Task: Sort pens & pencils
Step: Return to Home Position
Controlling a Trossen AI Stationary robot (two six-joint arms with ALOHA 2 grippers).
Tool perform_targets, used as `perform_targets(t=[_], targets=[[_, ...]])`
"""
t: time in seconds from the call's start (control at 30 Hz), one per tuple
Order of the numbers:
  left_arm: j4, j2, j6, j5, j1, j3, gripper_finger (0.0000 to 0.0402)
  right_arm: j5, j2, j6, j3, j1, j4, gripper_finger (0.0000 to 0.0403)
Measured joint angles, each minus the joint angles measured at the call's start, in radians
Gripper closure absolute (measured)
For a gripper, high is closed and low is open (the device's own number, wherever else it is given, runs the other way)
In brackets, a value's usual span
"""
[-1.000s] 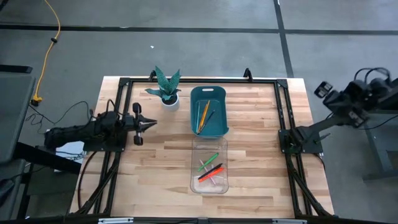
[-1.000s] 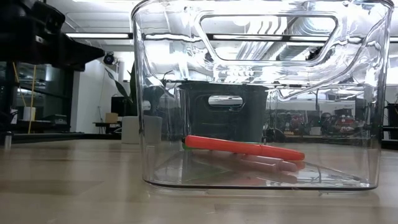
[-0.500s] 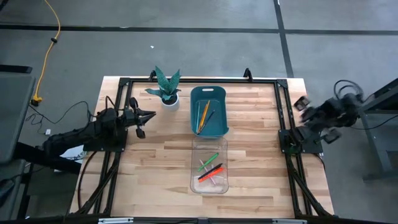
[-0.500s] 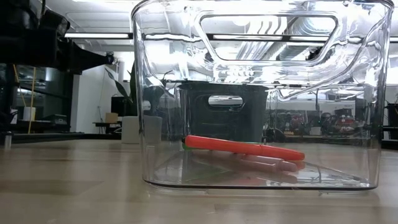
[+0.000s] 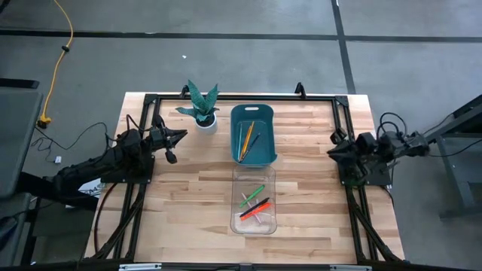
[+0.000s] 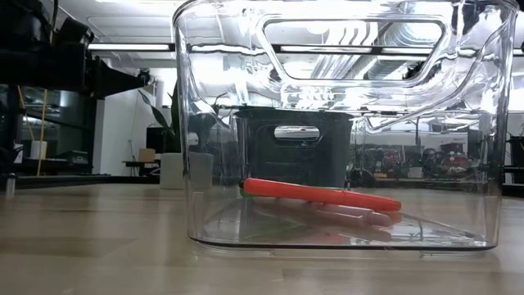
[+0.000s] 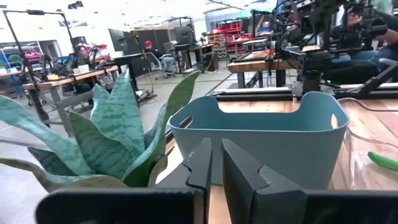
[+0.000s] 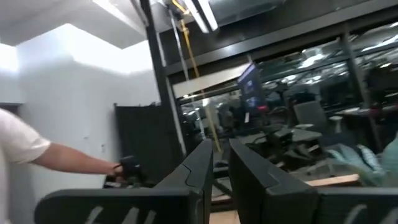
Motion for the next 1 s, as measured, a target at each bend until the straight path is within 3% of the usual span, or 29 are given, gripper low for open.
perform_targets(t=[0.53, 0.83, 1.0], targets=[[0.0, 0.0, -0.001, 0.0, -0.001, 0.0, 0.0378, -0.011, 0.0, 0.048, 0.0, -0.247, -0.142, 0.0362], [0.0, 0.0, -0.001, 0.0, -0.001, 0.0, 0.0378, -0.057, 0.0, 0.043, 0.0, -0.274, -0.171, 0.0362], [0.0, 0.0, -0.001, 0.0, -0.001, 0.0, 0.0378, -0.085, 0.0, 0.056, -0.087, -0.274, -0.047, 0.0362]])
